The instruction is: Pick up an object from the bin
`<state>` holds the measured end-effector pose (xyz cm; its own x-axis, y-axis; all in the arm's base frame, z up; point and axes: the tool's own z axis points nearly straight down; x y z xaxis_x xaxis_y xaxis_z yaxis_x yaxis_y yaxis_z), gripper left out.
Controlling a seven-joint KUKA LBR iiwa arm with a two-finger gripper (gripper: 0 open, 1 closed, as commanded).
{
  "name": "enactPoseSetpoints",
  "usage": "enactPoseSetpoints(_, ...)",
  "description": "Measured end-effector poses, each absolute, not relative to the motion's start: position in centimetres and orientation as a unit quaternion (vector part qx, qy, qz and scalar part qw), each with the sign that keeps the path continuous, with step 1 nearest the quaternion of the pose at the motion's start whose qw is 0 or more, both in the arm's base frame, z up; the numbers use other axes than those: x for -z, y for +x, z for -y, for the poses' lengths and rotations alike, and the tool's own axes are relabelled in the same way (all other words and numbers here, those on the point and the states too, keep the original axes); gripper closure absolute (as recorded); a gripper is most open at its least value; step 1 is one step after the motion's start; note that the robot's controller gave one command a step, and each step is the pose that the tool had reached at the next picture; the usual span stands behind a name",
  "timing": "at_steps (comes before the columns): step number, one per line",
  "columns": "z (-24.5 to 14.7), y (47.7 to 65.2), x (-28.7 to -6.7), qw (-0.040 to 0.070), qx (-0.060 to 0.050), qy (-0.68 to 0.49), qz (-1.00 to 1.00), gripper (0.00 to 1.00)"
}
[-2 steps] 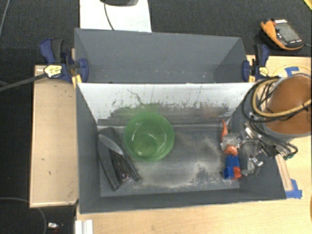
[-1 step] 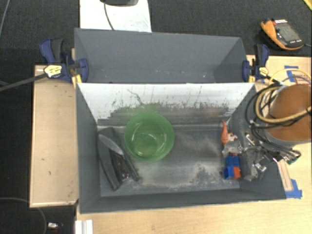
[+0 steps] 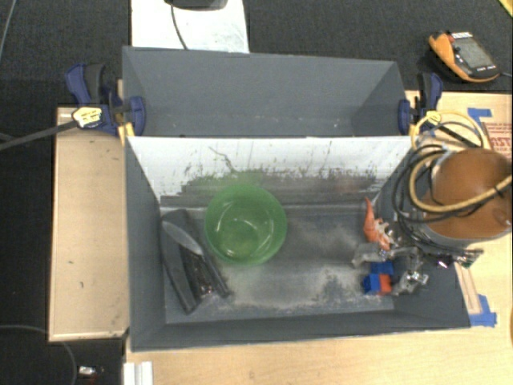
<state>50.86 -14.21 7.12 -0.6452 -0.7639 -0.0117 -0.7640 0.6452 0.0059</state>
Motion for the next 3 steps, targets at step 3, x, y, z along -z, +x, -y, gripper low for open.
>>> enactPoseSetpoints(3, 14.53, 50.45, -7.9, 0.003, -0.002, -0.503, -0.864, 1.0)
